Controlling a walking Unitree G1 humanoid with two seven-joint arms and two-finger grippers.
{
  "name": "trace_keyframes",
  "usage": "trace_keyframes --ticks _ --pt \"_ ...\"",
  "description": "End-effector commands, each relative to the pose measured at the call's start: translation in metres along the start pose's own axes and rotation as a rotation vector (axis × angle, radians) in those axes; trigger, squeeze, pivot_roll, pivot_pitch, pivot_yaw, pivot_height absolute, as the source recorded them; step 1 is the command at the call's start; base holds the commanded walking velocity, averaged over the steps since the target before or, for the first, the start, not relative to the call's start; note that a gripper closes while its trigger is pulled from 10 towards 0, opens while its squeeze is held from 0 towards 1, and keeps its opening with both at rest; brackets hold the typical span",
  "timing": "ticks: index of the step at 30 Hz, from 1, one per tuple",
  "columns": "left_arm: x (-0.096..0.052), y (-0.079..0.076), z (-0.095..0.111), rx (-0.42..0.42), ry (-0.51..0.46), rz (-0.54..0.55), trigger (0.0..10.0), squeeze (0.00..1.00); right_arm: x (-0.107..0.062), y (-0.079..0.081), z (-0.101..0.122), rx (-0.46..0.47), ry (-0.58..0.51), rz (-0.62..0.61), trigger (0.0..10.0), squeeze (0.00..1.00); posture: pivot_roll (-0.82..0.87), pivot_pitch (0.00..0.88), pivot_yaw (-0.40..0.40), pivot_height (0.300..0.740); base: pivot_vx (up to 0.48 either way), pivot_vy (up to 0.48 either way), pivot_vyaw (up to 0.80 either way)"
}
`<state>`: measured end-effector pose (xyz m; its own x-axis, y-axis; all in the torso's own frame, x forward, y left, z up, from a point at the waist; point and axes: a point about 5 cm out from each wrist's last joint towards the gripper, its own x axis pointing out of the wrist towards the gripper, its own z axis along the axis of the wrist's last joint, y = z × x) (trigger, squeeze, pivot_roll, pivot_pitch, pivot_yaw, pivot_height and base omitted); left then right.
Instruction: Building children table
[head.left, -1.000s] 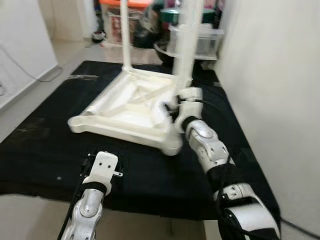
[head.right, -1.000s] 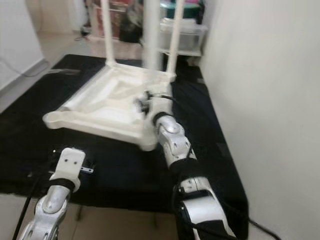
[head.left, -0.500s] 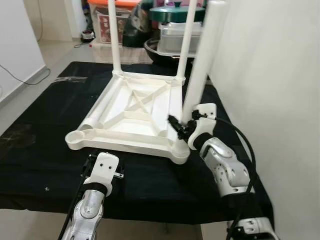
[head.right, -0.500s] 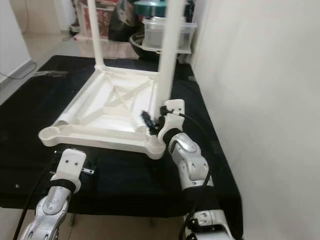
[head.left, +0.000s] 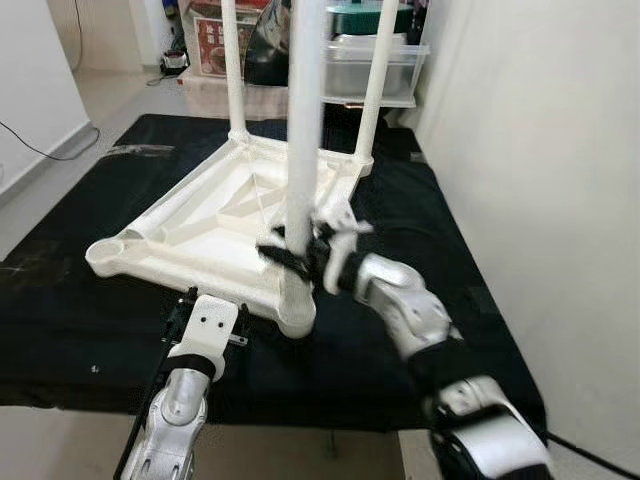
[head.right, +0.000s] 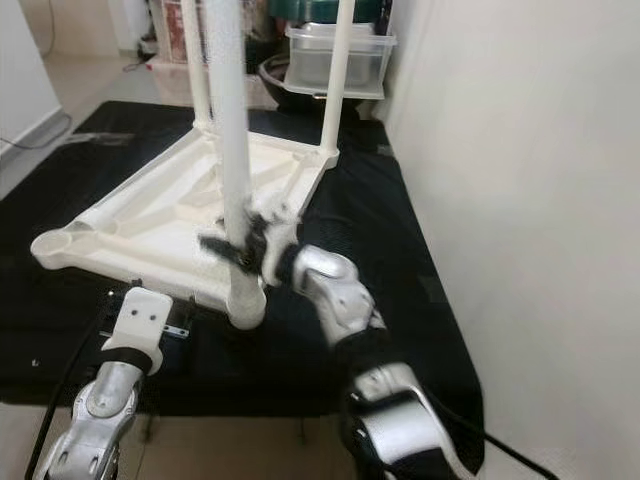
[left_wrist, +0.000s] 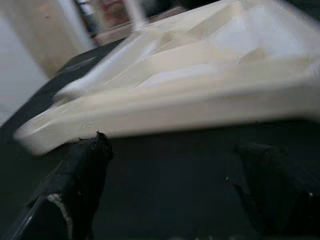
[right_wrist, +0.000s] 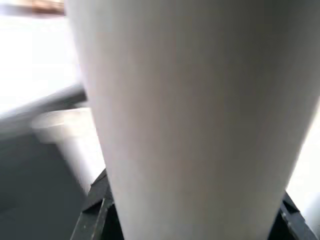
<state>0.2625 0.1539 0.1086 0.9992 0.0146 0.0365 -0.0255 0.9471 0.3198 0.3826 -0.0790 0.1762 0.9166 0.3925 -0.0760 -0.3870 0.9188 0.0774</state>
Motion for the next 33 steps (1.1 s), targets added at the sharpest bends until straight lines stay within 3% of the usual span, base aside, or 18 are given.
trace_keyframes --ticks 1,3,5,6,11,12,13,15,16,21,22,23,24,27,29,31,32,33 --pt "-0.003 0.006 -0.005 0.018 0.016 0.014 10.0 0.00 -0.022 -0.049 -0.047 0.128 0.205 -0.402 0.0 0.00 0.08 0.000 -0.093 0.740 0.000 0.000 0.00" --pt "-0.004 0.005 -0.005 0.017 0.017 0.011 10.0 0.00 -0.043 -0.064 -0.059 0.173 0.212 -0.542 0.0 0.00 0.07 0.000 -0.082 0.740 0.000 0.000 0.00" --pt "-0.004 0.004 -0.005 0.017 0.017 0.007 10.0 0.00 -0.051 -0.057 -0.063 0.183 0.220 -0.498 0.0 0.00 0.07 0.000 -0.074 0.740 0.000 0.000 0.00" --pt "-0.004 0.004 -0.005 0.016 0.017 0.004 10.0 0.00 -0.054 -0.050 -0.065 0.188 0.223 -0.454 10.0 0.00 0.07 0.000 -0.074 0.740 0.000 0.000 0.00" --pt "-0.004 0.003 -0.006 0.015 0.020 -0.007 10.0 0.00 -0.050 -0.005 -0.037 0.184 0.061 -0.078 10.0 0.00 0.04 0.000 -0.059 0.740 0.000 0.000 0.00" --pt "-0.003 0.002 -0.006 0.014 0.020 -0.011 10.0 0.00 -0.049 0.002 -0.023 0.181 -0.015 0.023 10.0 1.00 0.04 0.000 -0.056 0.740 0.000 0.000 0.00" --pt "-0.002 -0.001 -0.005 0.011 0.016 -0.018 10.0 0.00 -0.043 0.009 -0.006 0.179 -0.049 0.200 10.0 1.00 0.04 0.000 -0.058 0.740 0.000 0.000 0.00" --pt "-0.001 -0.001 -0.004 0.010 0.015 -0.019 10.0 0.00 -0.042 0.010 -0.003 0.178 -0.049 0.239 10.0 1.00 0.04 0.000 -0.058 0.740 0.000 0.000 0.00" --pt "-0.001 -0.001 -0.004 0.009 0.014 -0.018 10.0 0.00 -0.039 0.010 0.006 0.147 -0.080 0.297 10.0 0.00 0.05 0.000 -0.063 0.740 0.000 0.000 0.00" --pt "0.001 0.001 -0.004 0.009 0.012 -0.008 10.0 0.00 -0.049 0.019 0.032 0.058 -0.164 0.695 10.0 0.00 0.06 0.000 -0.078 0.740 0.000 0.000 0.00" --pt "0.001 0.001 -0.004 0.010 0.011 -0.003 10.0 0.00 -0.051 0.024 0.026 0.022 -0.134 0.776 7.9 0.00 0.07 0.000 -0.091 0.740 0.000 0.000 0.00" --pt "0.001 0.001 -0.004 0.010 0.011 -0.003 10.0 0.00 -0.051 0.024 0.026 0.022 -0.134 0.776 7.9 0.00 0.07 0.000 -0.091 0.740 0.000 0.000 0.00" --pt "0.001 0.002 -0.004 0.010 0.010 0.002 10.0 0.00 -0.049 0.028 0.017 0.012 -0.088 0.791 0.0 0.00 0.08 0.000 -0.099 0.740 0.000 0.000 0.00" --pt "0.000 0.004 -0.003 0.012 0.009 0.011 10.0 0.00 -0.036 0.026 -0.003 -0.004 0.020 0.636 0.0 0.00 0.08 0.000 -0.099 0.740 0.000 0.000 0.00" --pt "-0.001 0.005 -0.005 0.014 0.012 0.015 10.0 0.00 -0.016 -0.007 -0.020 0.066 0.121 0.083 0.0 0.00 0.08 0.000 -0.095 0.740 0.000 0.000 0.00" --pt "-0.002 0.005 -0.005 0.015 0.014 0.014 10.0 0.00 -0.026 -0.048 -0.040 0.157 0.205 -0.448 0.0 0.00 0.07 0.000 -0.090 0.740 0.000 0.000 0.00" --pt "-0.002 0.005 -0.005 0.015 0.014 0.014 10.0 0.00 -0.026 -0.048 -0.040 0.157 0.205 -0.448 0.0 0.00 0.07 0.000 -0.090 0.740 0.000 0.000 0.00" --pt "-0.002 0.003 -0.005 0.015 0.014 0.007 10.0 0.00 -0.049 -0.068 -0.050 0.185 0.195 -0.677 0.0 0.00 0.07 0.000 -0.091 0.740 0.000 0.000 0.00"
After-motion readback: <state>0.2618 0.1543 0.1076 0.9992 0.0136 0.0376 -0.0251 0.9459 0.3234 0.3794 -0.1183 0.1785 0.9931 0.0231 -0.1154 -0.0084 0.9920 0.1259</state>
